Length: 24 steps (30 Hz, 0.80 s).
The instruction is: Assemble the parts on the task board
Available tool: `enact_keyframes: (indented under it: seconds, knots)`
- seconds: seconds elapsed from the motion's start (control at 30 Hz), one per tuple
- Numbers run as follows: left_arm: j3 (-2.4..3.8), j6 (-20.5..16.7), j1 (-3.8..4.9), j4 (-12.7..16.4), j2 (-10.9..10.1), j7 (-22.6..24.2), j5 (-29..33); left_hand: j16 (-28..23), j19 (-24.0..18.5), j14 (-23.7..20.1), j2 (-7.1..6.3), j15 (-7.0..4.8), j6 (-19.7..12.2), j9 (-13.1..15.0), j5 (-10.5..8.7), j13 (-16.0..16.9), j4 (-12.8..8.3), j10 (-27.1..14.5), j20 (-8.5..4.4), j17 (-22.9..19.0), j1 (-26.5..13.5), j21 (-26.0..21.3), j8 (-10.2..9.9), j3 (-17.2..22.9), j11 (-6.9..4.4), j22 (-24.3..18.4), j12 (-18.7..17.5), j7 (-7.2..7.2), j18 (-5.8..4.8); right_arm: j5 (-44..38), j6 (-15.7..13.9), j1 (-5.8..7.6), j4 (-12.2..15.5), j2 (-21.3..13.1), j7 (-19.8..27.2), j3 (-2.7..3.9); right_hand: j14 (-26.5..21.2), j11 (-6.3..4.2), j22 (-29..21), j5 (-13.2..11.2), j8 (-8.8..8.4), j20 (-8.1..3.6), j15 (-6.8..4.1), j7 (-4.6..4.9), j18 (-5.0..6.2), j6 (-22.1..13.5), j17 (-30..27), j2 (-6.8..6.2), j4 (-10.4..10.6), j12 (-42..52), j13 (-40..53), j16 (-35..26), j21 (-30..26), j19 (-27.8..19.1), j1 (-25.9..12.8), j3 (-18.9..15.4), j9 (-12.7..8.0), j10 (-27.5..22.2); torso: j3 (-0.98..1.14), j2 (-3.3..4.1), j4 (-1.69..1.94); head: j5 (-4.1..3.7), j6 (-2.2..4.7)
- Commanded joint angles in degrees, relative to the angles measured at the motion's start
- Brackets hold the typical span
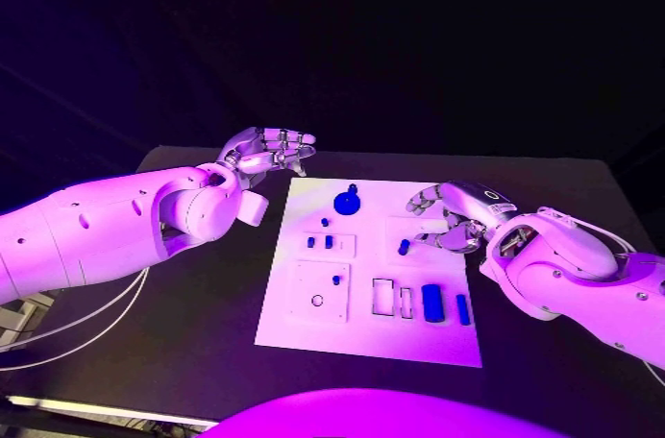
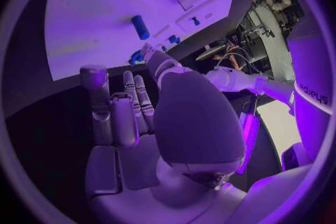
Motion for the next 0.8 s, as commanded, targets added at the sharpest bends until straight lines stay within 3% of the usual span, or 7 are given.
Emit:
enact_keyframes:
  seconds: [0.03, 0.1, 0.27, 0.47, 0.53, 0.8]
  knots:
    - [0.04, 0.9, 0.02, 0.01, 0.08, 0.15, -0.46, -0.27, -0.14, -0.2, 0.12, 0.34, -0.55, -0.09, 0.33, -0.1, -0.01, -0.33, 0.33, -0.05, -0.04, -0.41, -0.31, -0.46, -0.01, -0.1, 0.39, 0.42, 0.64, 0.15, 6.69, 0.18, -0.84, 0.37, -0.52, -0.06, -0.19, 0.15, -0.28, -1.22, -0.59, 0.47, 0.45, -0.39, 0.91, -0.66, -0.54, 0.62, 1.65, 1.73, -0.25, 0.12, -0.95, -0.24, 2.23, -3.48, -0.17, -1.46, 0.11, 0.08, -0.06, -0.02, 0.07]
    - [0.04, 0.9, 0.02, -0.01, 0.08, 0.1, -0.47, -0.27, -0.14, -0.2, 0.12, 0.34, -0.55, -0.09, 0.33, -0.1, -0.01, -0.33, 0.33, -0.05, -0.04, -0.41, -0.31, -0.46, -0.01, -0.1, 0.39, 0.42, 0.64, -0.34, 7.76, 0.26, -1.54, 0.83, -0.52, -0.18, -0.26, 0.16, -0.28, -2.47, -1.0, 0.5, 0.49, -0.8, 0.91, -0.96, -0.71, 0.74, 3.25, 2.89, -0.41, 0.11, -1.11, -0.11, 3.51, -5.31, -0.26, -2.09, 0.09, 0.14, 0.04, -0.13, -0.03]
    - [0.04, 0.88, 0.02, -0.03, 0.06, 0.03, -0.58, -0.27, -0.14, -0.2, 0.12, 0.34, -0.55, -0.09, 0.33, -0.1, -0.01, -0.33, 0.33, -0.05, -0.04, -0.41, -0.31, -0.46, -0.01, -0.1, 0.39, 0.42, 0.64, -0.27, 9.33, 0.22, -2.7, 1.77, -0.31, -0.38, -0.15, 0.04, -0.19, -2.54, -1.0, 0.45, 0.4, -0.59, 0.9, -0.67, -0.54, 1.17, 4.01, 3.7, -0.44, 0.23, -0.98, 0.09, 4.33, -5.51, -0.22, -1.84, -0.05, 0.2, 0.28, -0.14, -0.27]
    - [0.03, 0.9, 0.02, -0.03, 0.01, 0.01, -0.71, -0.26, -0.14, -0.21, 0.15, 0.35, -0.58, -0.09, 0.34, -0.1, 0.0, -0.36, 0.34, -0.05, -0.03, -0.43, -0.3, -0.47, 0.0, -0.11, 0.43, 0.43, 0.64, -0.97, 10.22, -0.11, -3.24, 2.7, 0.3, -0.61, 0.08, -0.36, 0.14, -2.0, -0.9, 0.19, 0.07, -0.36, 0.81, 0.09, -0.29, 1.52, 4.89, 5.02, -0.52, 0.39, -0.34, 0.65, 5.16, -5.27, -0.17, -0.49, -0.08, 0.11, 0.11, 0.13, -0.6]
    - [0.03, 0.93, 0.02, -0.01, 0.0, 0.01, -0.72, -0.26, -0.14, -0.21, 0.15, 0.35, -0.58, -0.09, 0.34, -0.1, 0.0, -0.36, 0.34, -0.05, -0.03, -0.43, -0.3, -0.47, 0.0, -0.11, 0.43, 0.43, 0.64, -1.08, 10.03, -0.31, -3.32, 3.0, 0.61, -0.66, 0.36, -0.63, 0.54, -1.67, -0.87, -0.02, -0.18, -0.65, 0.66, 0.52, 0.13, 1.64, 5.27, 5.52, -0.69, 0.6, 0.52, 1.18, 5.4, -4.86, -0.17, 0.6, -0.07, 0.14, 0.08, 0.2, -0.63]
    - [0.03, 1.11, 0.02, -0.02, 0.02, -0.02, -0.8, -0.23, -0.15, -0.22, 0.18, 0.4, -0.63, -0.11, 0.32, -0.12, 0.13, -0.45, 0.39, -0.04, -0.17, -0.51, -0.28, -0.57, 0.04, -0.15, 0.52, 0.46, 0.64, -0.7, 8.79, -0.77, -3.7, 3.87, 1.52, -0.79, 1.38, -1.39, 1.72, -0.39, -0.8, -0.95, -0.89, 0.15, 0.27, 3.44, 1.22, 1.61, 7.39, 4.79, -1.26, 0.99, 2.61, 2.72, 5.46, -0.15, -0.45, 5.01, -0.08, 0.06, 0.07, 0.23, -0.7]
